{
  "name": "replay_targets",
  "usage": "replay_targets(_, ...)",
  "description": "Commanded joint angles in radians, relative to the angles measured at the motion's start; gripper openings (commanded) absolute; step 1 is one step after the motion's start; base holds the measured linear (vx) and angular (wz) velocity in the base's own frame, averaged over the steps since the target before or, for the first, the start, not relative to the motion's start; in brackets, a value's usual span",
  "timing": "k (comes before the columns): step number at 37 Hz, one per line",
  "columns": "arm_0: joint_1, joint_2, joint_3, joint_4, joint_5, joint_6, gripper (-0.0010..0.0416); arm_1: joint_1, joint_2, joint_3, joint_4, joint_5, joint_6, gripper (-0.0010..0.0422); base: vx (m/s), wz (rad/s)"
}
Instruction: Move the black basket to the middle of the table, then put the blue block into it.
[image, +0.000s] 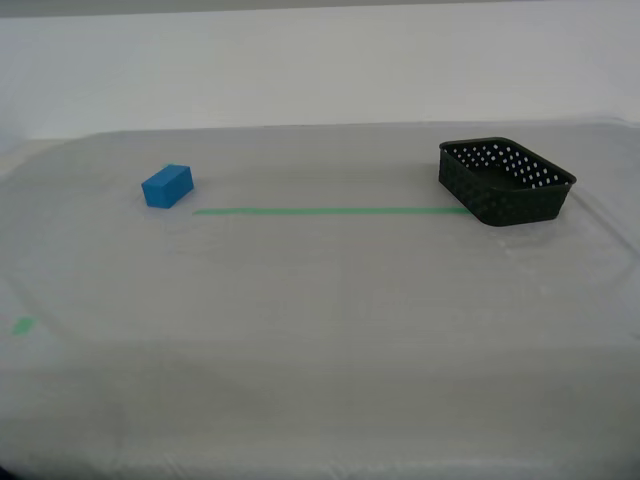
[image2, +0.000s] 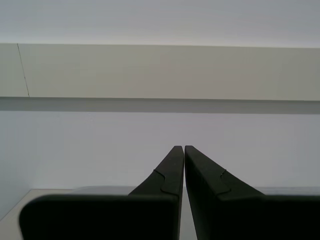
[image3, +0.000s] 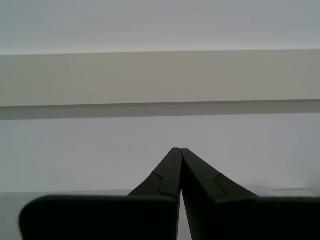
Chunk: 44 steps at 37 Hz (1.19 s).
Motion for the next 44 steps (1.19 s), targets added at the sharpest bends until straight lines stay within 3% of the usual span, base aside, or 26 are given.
replay_targets(1,0.000,0.000,0.000,0.002,-0.002,0.000,0.0000,0.000,0.000,0.000,0.004,-0.001,0.002,0.0000,0.000,0.000)
replay_targets(44,0.000,0.000,0.000,0.002,-0.002,0.000,0.0000,0.000,0.000,0.000,0.004,0.000,0.002,0.0000,0.000,0.000)
